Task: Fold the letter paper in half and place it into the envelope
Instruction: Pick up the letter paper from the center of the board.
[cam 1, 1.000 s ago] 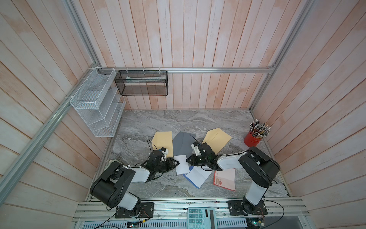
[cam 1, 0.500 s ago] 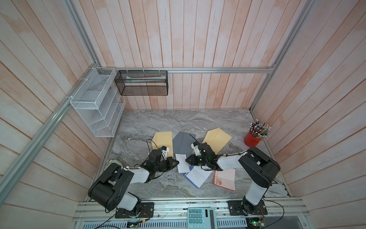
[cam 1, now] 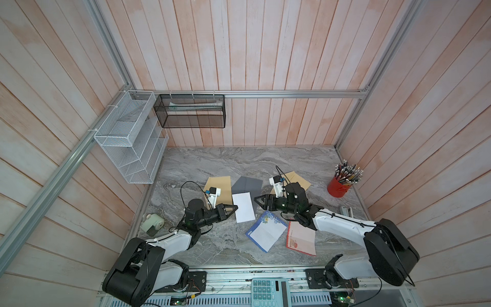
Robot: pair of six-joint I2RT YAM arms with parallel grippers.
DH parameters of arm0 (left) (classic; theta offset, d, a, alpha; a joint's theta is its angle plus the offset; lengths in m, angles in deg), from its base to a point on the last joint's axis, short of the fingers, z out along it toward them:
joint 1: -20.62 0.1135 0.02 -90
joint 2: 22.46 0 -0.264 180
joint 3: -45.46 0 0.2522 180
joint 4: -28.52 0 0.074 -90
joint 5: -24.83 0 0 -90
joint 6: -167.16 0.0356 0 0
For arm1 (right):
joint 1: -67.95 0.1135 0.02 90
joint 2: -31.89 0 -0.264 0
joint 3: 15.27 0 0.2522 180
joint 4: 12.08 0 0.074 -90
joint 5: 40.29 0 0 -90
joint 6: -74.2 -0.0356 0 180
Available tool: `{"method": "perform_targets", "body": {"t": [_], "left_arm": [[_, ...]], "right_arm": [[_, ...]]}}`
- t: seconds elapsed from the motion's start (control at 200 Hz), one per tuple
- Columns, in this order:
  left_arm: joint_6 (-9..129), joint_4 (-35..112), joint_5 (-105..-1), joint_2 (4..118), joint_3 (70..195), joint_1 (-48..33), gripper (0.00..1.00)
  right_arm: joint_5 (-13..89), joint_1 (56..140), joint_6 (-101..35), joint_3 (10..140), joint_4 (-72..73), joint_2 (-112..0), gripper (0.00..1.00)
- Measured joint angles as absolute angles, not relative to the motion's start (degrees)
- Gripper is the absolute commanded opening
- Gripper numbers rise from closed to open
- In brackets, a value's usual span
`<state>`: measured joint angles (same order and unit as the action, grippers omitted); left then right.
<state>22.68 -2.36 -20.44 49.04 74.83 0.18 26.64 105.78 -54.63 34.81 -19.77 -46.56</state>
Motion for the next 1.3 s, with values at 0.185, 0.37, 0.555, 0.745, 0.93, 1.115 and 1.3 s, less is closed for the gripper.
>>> {"method": "perform_targets", "body": {"t": [0.185, 0.37, 0.555, 0.745, 0.93, 1.115, 1.3], "left_arm": [[21.4, -7.0, -15.6, 47.9, 74.8, 0.9, 0.0], [19.2, -12.1, -12.0, 48.8, 74.8, 1.2, 0.0], [16.4, -16.9, -10.0, 51.1, 74.6, 1.2, 0.0], [14.9, -19.4, -9.5, 51.5, 74.6, 1.2, 0.0], [14.5, -19.7, -9.4, 51.5, 74.6, 1.2, 0.0], [14.5, -19.9, -9.2, 51.9, 74.6, 1.4, 0.0], [15.0, -18.1, -9.3, 52.1, 74.9, 1.9, 0.21]], "right_arm": [[22.3, 105.8, -54.5, 33.0, -23.3, -45.6, 0.75], [17.1, 105.9, -55.3, 32.0, -28.1, -45.7, 0.75], [11.6, 106.9, -56.9, 31.8, -34.8, -46.4, 0.74], [7.8, 108.7, -58.7, 31.8, -38.7, -48.8, 0.69], [6.6, 109.2, -60.7, 31.7, -41.0, -49.9, 0.44], [6.5, 109.2, -61.5, 31.5, -42.1, -49.9, 0.11], [6.5, 109.1, -63.0, 31.5, -42.7, -50.1, 0.0]]}}
